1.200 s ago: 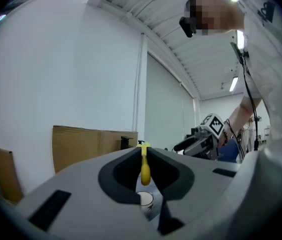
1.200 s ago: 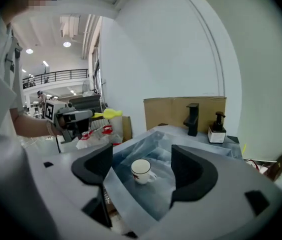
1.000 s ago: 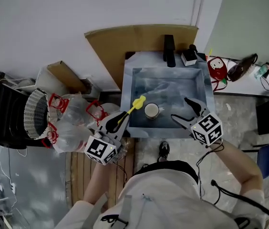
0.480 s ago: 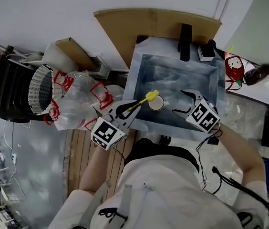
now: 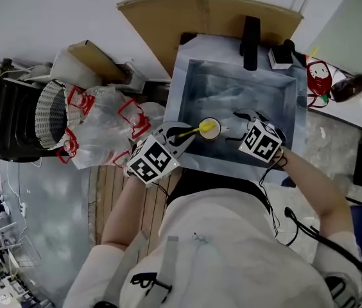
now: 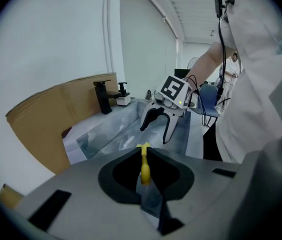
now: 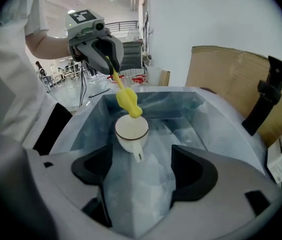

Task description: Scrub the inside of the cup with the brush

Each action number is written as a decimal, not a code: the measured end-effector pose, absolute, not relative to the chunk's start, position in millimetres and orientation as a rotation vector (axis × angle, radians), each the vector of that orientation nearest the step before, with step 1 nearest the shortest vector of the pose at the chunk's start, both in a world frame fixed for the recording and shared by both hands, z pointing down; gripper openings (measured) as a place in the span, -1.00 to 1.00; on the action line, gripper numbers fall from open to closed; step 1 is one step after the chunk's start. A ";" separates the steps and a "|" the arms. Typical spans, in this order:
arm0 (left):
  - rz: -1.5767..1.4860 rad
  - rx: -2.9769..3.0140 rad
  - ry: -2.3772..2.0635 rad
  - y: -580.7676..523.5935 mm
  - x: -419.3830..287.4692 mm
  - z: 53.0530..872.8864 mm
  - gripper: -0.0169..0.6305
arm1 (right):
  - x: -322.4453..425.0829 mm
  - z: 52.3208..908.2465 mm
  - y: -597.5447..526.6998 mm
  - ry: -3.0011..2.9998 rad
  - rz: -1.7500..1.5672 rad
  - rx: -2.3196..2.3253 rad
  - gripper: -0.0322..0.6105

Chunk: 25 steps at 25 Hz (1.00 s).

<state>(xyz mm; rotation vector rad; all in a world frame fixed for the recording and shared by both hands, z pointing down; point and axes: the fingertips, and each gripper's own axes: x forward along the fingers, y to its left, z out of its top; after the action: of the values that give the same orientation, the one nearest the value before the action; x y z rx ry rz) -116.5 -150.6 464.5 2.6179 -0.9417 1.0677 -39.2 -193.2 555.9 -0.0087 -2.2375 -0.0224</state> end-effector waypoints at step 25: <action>1.345 2.527 -0.446 -175.7 -97.6 540.3 -0.84 | -64.5 623.4 -180.6 -2.085 -0.042 -0.296 0.19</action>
<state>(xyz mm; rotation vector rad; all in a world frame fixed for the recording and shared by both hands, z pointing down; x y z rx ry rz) -97.6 -175.7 540.3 2.5271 -0.4464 1.3451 -64.5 -180.6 623.4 -0.2963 -2.0851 -0.0417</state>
